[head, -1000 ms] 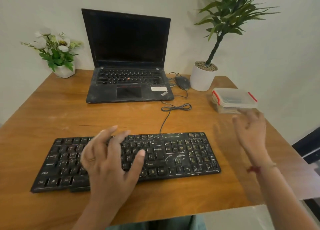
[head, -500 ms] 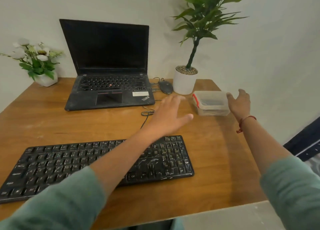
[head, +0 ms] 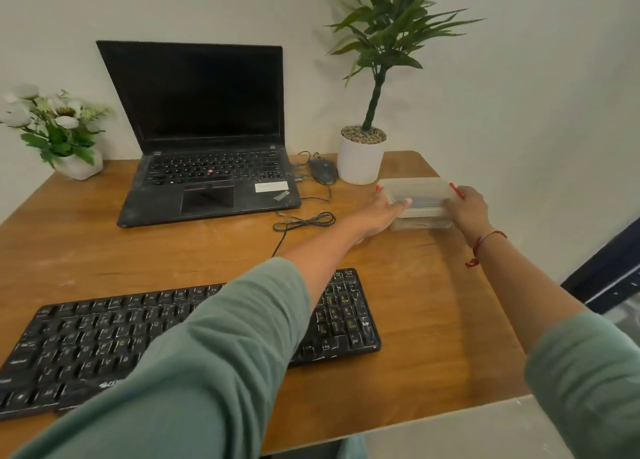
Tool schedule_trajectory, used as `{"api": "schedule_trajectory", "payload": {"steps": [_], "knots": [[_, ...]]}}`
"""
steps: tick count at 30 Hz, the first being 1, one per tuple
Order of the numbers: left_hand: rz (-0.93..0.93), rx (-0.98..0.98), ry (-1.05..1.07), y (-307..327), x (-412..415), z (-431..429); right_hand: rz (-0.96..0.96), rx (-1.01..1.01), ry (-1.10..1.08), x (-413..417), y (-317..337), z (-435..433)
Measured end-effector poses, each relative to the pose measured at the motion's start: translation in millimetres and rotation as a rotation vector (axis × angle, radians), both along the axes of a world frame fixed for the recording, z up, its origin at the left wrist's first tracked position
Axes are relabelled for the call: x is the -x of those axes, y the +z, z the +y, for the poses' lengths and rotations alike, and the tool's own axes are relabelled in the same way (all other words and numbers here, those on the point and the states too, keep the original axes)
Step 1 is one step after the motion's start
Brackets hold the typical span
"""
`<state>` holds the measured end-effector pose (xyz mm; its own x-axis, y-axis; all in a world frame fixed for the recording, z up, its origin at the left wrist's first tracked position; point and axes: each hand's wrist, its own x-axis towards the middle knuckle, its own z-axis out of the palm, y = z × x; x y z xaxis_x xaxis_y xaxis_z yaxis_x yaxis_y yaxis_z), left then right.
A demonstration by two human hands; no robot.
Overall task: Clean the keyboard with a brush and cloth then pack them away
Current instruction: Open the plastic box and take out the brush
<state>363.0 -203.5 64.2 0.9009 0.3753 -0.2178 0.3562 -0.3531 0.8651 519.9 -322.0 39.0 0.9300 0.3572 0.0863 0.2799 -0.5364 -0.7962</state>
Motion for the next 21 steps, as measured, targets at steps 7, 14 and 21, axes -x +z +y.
{"api": "schedule_trajectory", "payload": {"steps": [7, 14, 21], "knots": [[-0.084, 0.073, 0.089, 2.0, 8.3, -13.3, 0.015, -0.11, -0.014, 11.4, -4.9, -26.4], [-0.154, 0.082, 0.164, -23.0, 41.0, -27.7, -0.028, -0.233, 0.03, 52.7, -10.5, -64.1], [-0.116, -0.019, 0.079, -27.5, 65.1, -40.9, 0.034, -0.363, -0.05, 76.0, -22.3, -90.1]]}}
